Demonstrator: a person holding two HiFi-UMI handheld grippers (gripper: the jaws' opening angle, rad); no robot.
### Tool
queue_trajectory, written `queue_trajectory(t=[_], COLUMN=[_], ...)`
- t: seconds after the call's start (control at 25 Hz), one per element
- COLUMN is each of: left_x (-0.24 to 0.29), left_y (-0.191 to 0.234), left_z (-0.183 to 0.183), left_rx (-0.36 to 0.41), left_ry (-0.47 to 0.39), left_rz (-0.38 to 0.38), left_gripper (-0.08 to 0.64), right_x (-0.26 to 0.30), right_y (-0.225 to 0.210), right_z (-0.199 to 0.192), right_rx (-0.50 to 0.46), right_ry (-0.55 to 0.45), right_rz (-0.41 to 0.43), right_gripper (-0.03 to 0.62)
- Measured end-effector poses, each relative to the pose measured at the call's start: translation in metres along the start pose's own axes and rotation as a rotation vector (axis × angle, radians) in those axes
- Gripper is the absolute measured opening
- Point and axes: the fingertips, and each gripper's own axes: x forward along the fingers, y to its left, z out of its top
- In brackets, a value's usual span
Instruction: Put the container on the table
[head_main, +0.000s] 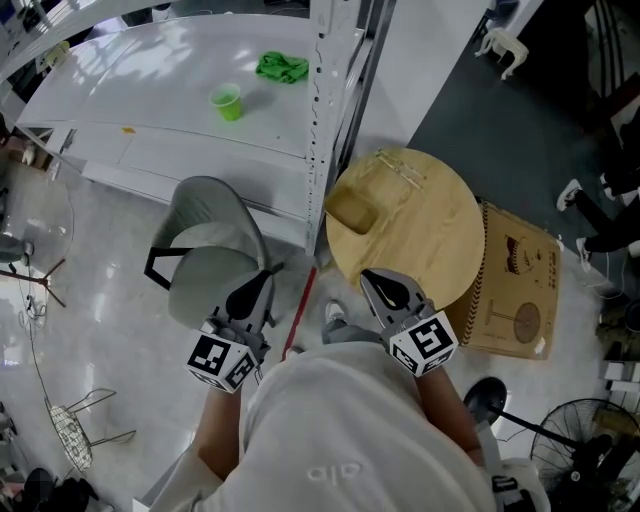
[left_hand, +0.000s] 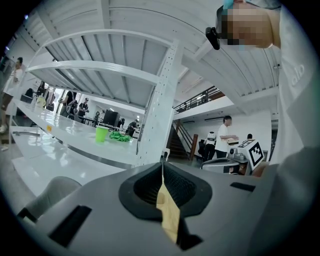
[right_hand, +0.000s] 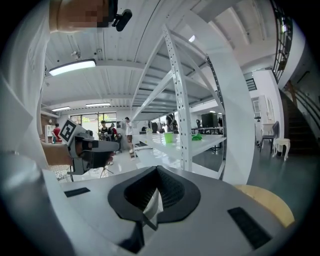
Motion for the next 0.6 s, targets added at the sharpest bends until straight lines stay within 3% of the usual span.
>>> queue_trajectory(t=[0.6], left_x=[0.0067], left_y=[-0.001], left_z=[-0.0024], left_rx=[-0.001], left_ry=[0.012], left_rz=[-0.006], left_gripper=[0.017], right_x=[0.0049], right_y=[-0.0106], right_z=[-0.0058], right_rx=[0.022], right_ry=[0.009], right_rz=[-0.007], right_gripper=[0.026])
